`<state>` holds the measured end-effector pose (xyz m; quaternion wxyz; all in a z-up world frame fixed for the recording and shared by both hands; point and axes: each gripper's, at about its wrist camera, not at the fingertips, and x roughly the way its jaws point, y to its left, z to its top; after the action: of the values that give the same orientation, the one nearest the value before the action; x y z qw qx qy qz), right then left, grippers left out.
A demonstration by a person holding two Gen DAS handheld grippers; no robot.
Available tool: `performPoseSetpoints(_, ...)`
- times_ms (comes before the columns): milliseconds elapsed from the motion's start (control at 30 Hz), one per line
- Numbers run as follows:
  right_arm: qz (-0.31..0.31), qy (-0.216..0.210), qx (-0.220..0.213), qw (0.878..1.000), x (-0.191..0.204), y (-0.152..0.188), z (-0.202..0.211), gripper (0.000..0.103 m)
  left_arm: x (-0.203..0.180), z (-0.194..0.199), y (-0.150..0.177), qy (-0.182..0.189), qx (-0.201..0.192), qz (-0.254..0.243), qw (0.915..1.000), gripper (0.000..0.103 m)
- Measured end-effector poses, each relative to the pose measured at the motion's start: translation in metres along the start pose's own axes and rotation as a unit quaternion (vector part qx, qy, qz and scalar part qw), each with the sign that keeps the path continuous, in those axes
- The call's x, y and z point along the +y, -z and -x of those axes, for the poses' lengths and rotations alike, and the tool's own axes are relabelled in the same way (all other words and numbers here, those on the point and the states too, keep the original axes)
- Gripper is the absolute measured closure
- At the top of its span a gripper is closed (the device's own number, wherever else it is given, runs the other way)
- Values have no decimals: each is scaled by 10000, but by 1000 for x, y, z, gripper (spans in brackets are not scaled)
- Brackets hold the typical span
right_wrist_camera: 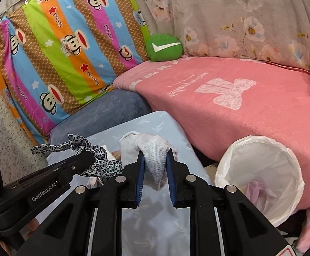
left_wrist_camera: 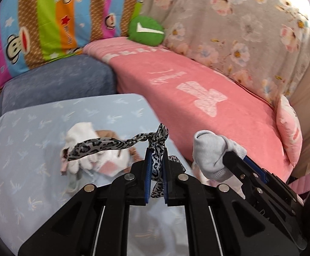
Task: Organize soft objects
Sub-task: 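Carry the strap and grey sock over the wastebasket with both grippers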
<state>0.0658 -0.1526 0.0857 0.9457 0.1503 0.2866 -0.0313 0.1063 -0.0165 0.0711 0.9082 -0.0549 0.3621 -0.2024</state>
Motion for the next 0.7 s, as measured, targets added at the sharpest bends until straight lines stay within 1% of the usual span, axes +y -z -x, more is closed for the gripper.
performPoseSetpoints(200,-327,331,-302,9985,-49,-12,28,85,-47,-3,-10,453,-57,-387,9982,94)
performPoseSetpoints(400,-706,670,-493,9940,-99,-13,48,85,-88,-10,-11,839,-1,-716,9939,94)
performPoseSetpoints(533,-927,869,-548,9904,-128,-9,56,85,-114,-16,-8,995,53,-936,9906,94)
performPoseSetpoints(700,-1152,1056,-570,9861,-157,-3,62,85,-140,-26,-5,1149,223,-1121,9868,94)
